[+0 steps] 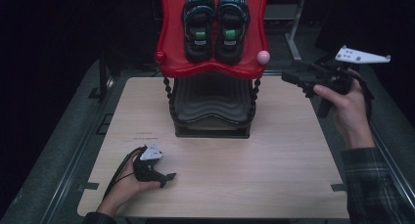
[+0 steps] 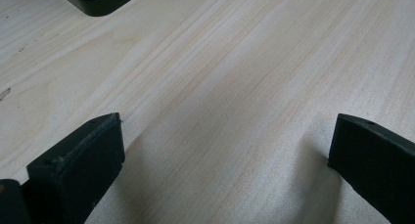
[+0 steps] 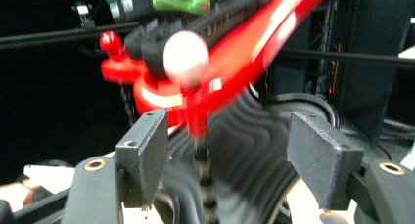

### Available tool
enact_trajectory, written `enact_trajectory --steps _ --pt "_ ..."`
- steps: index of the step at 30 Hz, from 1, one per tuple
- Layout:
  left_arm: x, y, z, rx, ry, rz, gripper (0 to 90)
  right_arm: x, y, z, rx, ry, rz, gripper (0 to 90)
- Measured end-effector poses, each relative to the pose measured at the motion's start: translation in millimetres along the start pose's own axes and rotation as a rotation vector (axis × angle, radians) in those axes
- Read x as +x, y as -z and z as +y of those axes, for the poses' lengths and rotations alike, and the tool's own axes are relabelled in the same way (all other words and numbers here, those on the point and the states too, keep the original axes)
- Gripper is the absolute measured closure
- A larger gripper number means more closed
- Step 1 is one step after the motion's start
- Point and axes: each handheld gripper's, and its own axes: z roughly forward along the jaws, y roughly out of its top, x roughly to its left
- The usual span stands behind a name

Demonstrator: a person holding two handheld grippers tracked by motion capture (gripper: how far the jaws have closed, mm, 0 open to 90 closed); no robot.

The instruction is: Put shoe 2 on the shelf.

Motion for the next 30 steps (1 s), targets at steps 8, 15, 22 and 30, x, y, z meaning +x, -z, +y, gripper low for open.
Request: enact_trajectory --steps 8,15,22,30 --pt "-0.1 -0.4 0.0 -0.005 0.002 0.002 0.0 0.5 13.3 -56.0 0.076 -0.022 -0.030 30.6" --pt "-0.1 -0.3 -0.1 -0.005 0.001 0.002 0.0 4.4 18.9 -99.0 0.154 -0.033 -0.050 28.9" --pt "-0.2 -0.3 -0.1 -0.005 0.001 0.002 0.0 9.6 23.0 -142.2 0.234 -0.053 -0.070 27.6" --pt "-0.2 -0.3 -0.1 -0.005 0.002 0.002 0.0 13.2 31.8 -191.2 0.354 -0.080 -0.100 26.5"
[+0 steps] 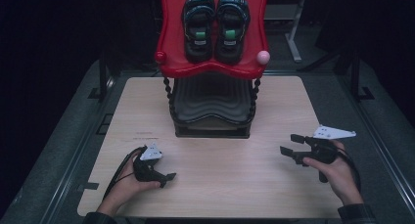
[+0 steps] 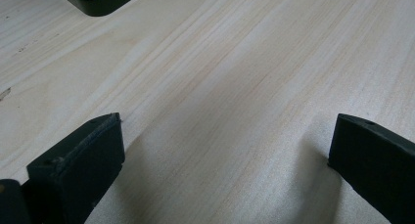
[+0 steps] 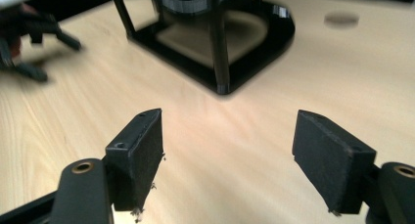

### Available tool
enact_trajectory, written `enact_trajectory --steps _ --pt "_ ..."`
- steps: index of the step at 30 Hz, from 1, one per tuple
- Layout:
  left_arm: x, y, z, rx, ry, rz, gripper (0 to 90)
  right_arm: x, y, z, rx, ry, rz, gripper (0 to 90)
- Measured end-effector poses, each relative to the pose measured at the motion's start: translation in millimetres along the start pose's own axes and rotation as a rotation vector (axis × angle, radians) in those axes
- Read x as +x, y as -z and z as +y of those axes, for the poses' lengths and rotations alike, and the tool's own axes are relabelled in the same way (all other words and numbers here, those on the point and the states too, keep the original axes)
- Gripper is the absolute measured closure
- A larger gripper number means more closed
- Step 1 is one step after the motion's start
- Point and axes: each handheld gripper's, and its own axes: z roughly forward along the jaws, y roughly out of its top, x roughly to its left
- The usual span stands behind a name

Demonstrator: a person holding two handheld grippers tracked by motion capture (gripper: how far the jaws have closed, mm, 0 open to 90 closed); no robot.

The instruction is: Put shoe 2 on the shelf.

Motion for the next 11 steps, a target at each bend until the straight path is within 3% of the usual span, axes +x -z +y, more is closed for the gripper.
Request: enact_trajectory --steps 4,11 --pt "0.0 0.0 0.0 0.000 0.000 0.000 0.0 0.6 -1.0 -17.7 0.052 -0.014 -0.004 25.9" --pt "0.0 -0.1 -0.1 -0.002 0.000 0.000 0.0 1.5 0.4 -29.4 0.083 -0.015 -0.020 24.0"
